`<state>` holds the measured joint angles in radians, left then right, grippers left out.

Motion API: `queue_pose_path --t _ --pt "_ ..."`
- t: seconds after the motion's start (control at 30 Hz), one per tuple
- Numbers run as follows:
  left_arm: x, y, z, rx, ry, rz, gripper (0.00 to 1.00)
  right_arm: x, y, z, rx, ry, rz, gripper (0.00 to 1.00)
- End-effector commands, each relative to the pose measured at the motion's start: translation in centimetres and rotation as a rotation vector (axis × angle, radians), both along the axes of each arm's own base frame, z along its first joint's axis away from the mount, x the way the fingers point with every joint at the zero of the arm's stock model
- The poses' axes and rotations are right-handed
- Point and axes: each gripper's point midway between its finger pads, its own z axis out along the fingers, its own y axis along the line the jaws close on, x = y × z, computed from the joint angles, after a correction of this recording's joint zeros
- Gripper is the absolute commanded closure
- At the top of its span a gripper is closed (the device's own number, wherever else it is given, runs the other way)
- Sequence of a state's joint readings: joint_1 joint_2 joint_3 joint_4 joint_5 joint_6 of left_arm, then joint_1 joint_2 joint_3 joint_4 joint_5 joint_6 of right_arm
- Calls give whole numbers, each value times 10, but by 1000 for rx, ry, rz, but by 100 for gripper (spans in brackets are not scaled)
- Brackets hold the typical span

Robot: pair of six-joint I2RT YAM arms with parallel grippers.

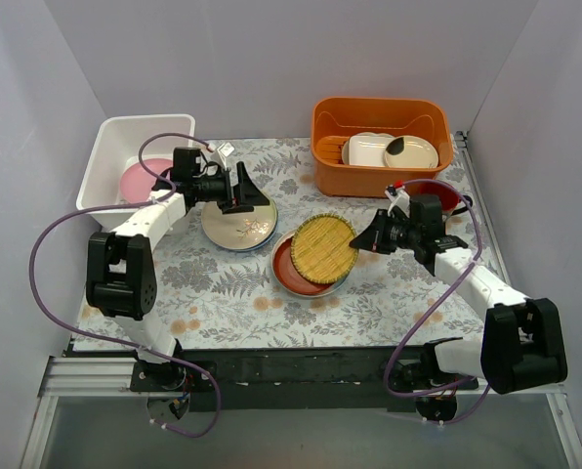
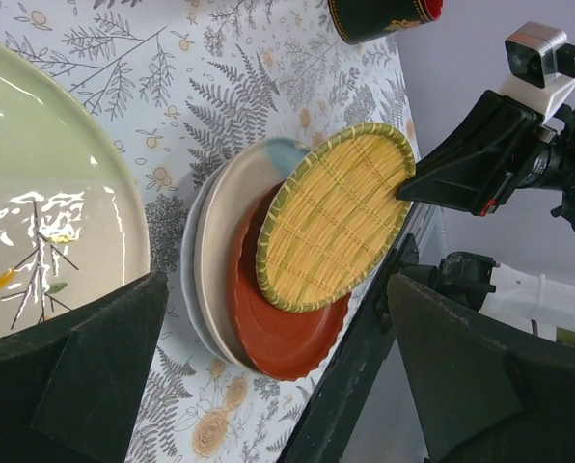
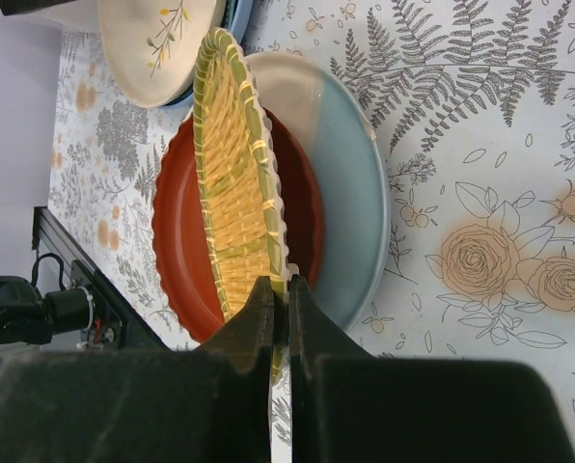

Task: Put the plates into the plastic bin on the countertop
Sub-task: Pick up the plate at the center of the board.

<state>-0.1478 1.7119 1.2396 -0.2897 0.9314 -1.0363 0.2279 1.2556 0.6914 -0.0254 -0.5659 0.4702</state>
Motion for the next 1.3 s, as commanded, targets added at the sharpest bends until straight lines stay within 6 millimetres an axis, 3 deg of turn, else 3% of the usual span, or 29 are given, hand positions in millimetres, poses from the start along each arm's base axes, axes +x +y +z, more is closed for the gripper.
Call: queue_pose_path --t 0.0,0.4,0.87,1.1,1.27 --pt "-6 -11 17 -31 -33 -56 4 13 9 51 90 -130 29 99" --pt "-18 -27 18 -64 -16 -132 4 15 15 83 166 -174 50 99" --pt "-35 -50 19 -91 -4 -227 11 13 26 113 258 -199 103 99" --pt "-46 -65 17 -100 8 -288 25 11 29 118 292 -197 116 99" --pt "-52 -74 13 -99 23 -316 41 10 30 121 307 -202 125 99"
